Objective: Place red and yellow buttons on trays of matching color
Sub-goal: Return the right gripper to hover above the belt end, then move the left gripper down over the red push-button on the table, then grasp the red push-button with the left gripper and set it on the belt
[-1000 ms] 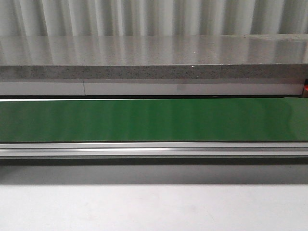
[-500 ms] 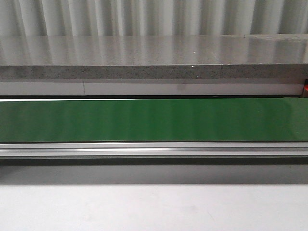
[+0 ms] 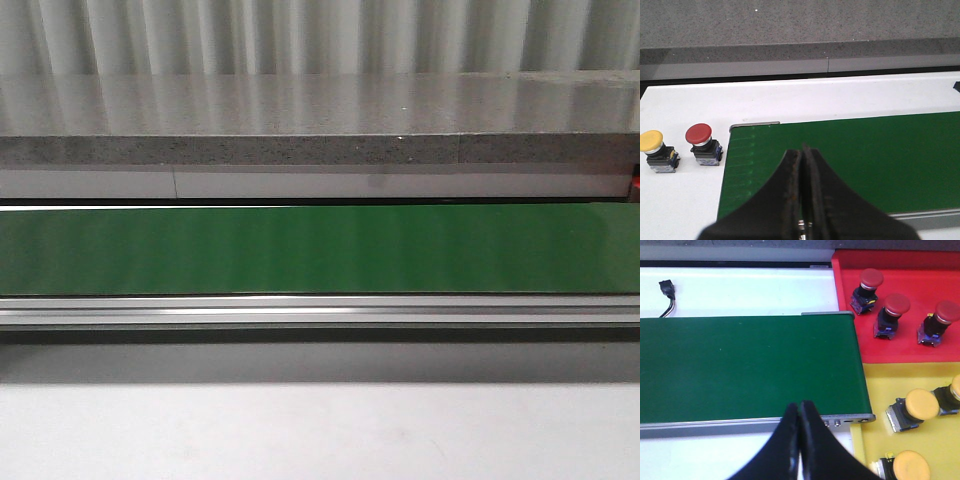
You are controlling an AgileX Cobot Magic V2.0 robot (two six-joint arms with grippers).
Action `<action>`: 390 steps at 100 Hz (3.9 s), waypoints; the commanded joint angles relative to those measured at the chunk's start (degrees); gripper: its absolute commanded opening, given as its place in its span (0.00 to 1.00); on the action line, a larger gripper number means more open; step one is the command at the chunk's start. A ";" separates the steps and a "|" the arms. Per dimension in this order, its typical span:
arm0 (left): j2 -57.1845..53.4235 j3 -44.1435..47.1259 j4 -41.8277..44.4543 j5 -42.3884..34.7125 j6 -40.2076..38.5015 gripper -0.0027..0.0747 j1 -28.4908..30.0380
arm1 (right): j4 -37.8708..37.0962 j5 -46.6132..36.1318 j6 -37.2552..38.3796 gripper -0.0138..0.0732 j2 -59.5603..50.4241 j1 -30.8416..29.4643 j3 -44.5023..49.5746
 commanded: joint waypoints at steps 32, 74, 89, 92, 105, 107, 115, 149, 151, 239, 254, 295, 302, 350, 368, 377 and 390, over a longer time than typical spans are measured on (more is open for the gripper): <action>-0.05 -1.56 -3.33 -4.41 -0.73 0.88 0.03 | -0.83 -3.14 -0.56 0.08 -0.19 0.09 -1.63; 9.09 -3.17 -3.54 -12.24 -13.87 0.85 5.05 | -0.83 -3.14 -0.56 0.08 -0.19 0.09 -1.63; 19.44 -8.07 -3.54 -11.16 -15.02 0.81 9.80 | -0.83 -3.14 -0.56 0.08 -0.19 0.09 -1.63; 21.89 -9.21 -3.54 -11.16 -15.02 0.81 10.45 | -0.83 -3.14 -0.56 0.08 -0.19 0.09 -1.63; 30.44 -15.37 -3.54 -11.03 -15.02 0.79 12.98 | -0.83 -3.14 -0.56 0.08 -0.19 0.09 -1.63; 31.86 -16.38 -3.54 -10.92 -15.02 0.79 13.28 | -0.83 -3.14 -0.56 0.08 -0.19 0.09 -1.63; 37.52 -20.38 -3.54 -8.76 -15.38 0.79 14.18 | -0.83 -3.14 -0.56 0.08 -0.19 0.09 -1.63; 54.54 -33.06 -3.07 -3.57 -15.48 0.78 14.91 | -0.83 -3.14 -0.56 0.08 -0.19 0.09 -1.63; 55.34 -33.58 -3.07 -3.18 -15.48 0.78 14.91 | -0.83 -3.14 -0.56 0.08 -0.19 0.09 -1.63; 68.01 -36.77 -1.13 -3.85 -16.98 0.78 16.32 | -0.83 -3.14 -0.56 0.08 -0.19 0.09 -1.63; 68.96 -36.84 -1.13 -5.00 -16.98 0.78 16.32 | -0.83 -3.14 -0.56 0.08 -0.19 0.09 -1.63; 70.09 -37.05 -1.13 -5.55 -16.98 0.48 16.32 | -0.83 -3.14 -0.56 0.08 -0.19 0.09 -1.63; 69.94 -37.86 -1.13 -4.74 -16.98 0.30 16.20 | -0.83 -3.14 -0.56 0.08 -0.19 0.09 -1.63; 54.88 -41.11 0.17 2.74 -12.65 0.01 13.36 | -0.83 -3.14 -0.56 0.08 -0.19 0.09 -1.63; 48.10 -38.42 0.55 7.46 -10.67 0.01 11.22 | -0.83 -3.14 -0.56 0.08 -0.19 0.09 -1.63; 44.76 -34.68 0.90 7.14 -10.67 0.01 9.84 | -0.83 -3.14 -0.56 0.08 -0.19 0.09 -1.63; 41.28 -28.71 1.01 4.93 -10.67 0.01 7.90 | -0.83 -3.14 -0.56 0.08 -0.19 0.09 -1.63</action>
